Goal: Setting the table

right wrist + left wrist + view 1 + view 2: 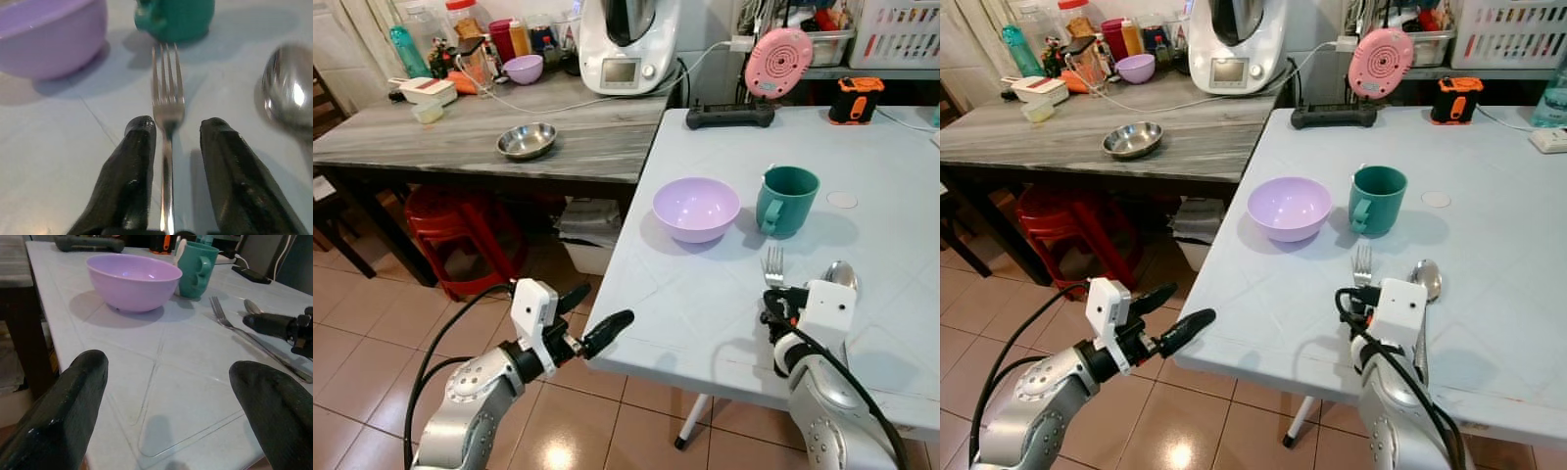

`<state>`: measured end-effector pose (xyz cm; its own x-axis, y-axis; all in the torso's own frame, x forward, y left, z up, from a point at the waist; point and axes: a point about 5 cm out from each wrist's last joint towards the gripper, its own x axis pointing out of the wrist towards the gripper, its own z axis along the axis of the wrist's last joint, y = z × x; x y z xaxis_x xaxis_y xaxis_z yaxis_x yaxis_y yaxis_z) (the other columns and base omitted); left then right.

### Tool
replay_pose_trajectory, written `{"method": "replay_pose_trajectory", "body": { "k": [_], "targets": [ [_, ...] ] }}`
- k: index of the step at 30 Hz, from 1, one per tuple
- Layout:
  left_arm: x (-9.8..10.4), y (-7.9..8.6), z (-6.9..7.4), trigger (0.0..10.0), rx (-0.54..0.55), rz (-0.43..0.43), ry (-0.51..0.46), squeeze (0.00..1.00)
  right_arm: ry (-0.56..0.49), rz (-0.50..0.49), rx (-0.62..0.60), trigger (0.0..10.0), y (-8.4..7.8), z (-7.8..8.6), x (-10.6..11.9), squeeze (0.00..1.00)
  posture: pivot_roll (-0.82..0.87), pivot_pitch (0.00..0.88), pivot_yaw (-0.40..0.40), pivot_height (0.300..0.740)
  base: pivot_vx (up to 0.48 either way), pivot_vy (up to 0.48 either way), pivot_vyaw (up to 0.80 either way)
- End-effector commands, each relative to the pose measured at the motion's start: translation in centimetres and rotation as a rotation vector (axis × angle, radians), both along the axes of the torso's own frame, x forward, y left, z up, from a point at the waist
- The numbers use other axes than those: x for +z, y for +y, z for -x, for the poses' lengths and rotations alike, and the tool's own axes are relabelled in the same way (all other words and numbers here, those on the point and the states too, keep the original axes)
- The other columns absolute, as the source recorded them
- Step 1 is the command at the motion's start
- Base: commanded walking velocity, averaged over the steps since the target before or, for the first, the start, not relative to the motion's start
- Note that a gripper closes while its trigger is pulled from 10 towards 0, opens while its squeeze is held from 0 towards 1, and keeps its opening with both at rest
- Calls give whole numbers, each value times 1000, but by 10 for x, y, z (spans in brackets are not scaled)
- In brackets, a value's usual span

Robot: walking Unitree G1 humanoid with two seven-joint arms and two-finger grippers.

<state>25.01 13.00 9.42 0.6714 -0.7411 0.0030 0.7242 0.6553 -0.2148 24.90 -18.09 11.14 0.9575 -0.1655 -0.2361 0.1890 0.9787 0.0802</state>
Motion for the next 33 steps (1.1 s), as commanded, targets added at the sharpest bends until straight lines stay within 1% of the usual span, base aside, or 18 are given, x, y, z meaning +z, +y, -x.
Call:
{"method": "replay_pose_trajectory", "body": {
  "k": [1, 2, 4, 5, 9, 11, 12, 14, 19, 20, 24, 26, 27, 28, 29, 30, 32, 33],
  "targets": [
    [3, 3, -1, 10000, -16, -22, -11, 0, -35, 31, 39, 10000, 7, -2, 8, 1000, -95, 0, 136, 740, 0, 0, 0],
    [4, 2, -2, 10000, -19, -27, -14, 0, -52, 68, 68, 10000, 8, -7, 12, 1000, -94, 0, 136, 740, 0, 0, 0],
    [4, 2, -2, 10000, -21, -30, -17, 0, -55, 83, 79, 10000, 9, -9, 14, 1000, -94, 0, 136, 740, 0, 0, 0],
    [4, 2, -3, 10000, -11, -29, -13, 0, -51, 121, 113, 10000, 10, -14, 16, 1000, -94, 0, 137, 740, 0, 0, 0],
    [4, 2, -7, 10000, 53, -32, -8, 0, -65, 192, 241, 10000, 19, -27, 23, 1000, -94, 0, 139, 740, 0, 0, 0],
    [4, 3, -10, 10000, 100, -50, -21, 0, -72, 242, 291, 10000, 22, -35, 26, 1000, -92, 0, 139, 740, 0, 0, 0],
    [4, 4, -11, 10000, 121, -50, -24, 0, -76, 274, 333, 10000, 23, -41, 29, 1000, -90, 0, 137, 740, 0, 0, 0],
    [3, 3, -12, 10000, 174, -44, -26, 0, -79, 351, 446, 10000, 26, -60, 35, 1000, -83, 0, 130, 740, 0, 0, 0],
    [2, 3, -10, 10000, 215, -24, -15, 0, -108, 431, 570, 10000, 32, -74, 43, 1000, -69, 0, 117, 740, 0, 0, 0],
    [2, 3, -10, 10000, 246, -9, -5, 0, -125, 479, 633, 10000, 36, -80, 47, 1000, -64, 0, 112, 740, 0, 0, 0],
    [1, 4, -9, 10000, 269, 0, 12, 0, -141, 542, 697, 10000, 40, -89, 52, 1000, -53, 0, 104, 740, 0, 0, 0],
    [1, 4, -8, 10000, 265, -1, 10, 0, -146, 547, 726, 10000, 42, -93, 54, 1000, -48, 0, 101, 740, 0, 0, 0],
    [1, 4, -8, 10000, 261, 0, 9, 0, -146, 546, 737, 10000, 42, -95, 54, 804, -48, 0, 101, 740, 0, 0, 0],
    [1, 2, -6, 10000, 244, -2, 1, 0, -141, 566, 758, 10000, 42, -97, 54, 804, -44, 0, 99, 740, 0, 0, 0],
    [1, 0, -3, 10000, 206, -23, -17, 0, -133, 608, 806, 10000, 42, -102, 53, 0, -40, 0, 97, 740, 0, 0, 0],
    [1, 0, -3, 10000, 206, -23, -17, 0, -133, 608, 806, 10000, 42, -102, 53, 0, -40, 0, 97, 740, 0, 0, 0],
    [1, 0, -1, 10000, 190, -31, -20, 0, -121, 643, 837, 10000, 40, -107, 52, 0, -40, 0, 97, 740, 0, 0, 0],
    [0, 0, -1, 10000, 192, -30, -18, 0, -120, 677, 852, 10000, 39, -110, 52, 0, -38, 0, 97, 740, 0, 0, 0]
  ]
}}
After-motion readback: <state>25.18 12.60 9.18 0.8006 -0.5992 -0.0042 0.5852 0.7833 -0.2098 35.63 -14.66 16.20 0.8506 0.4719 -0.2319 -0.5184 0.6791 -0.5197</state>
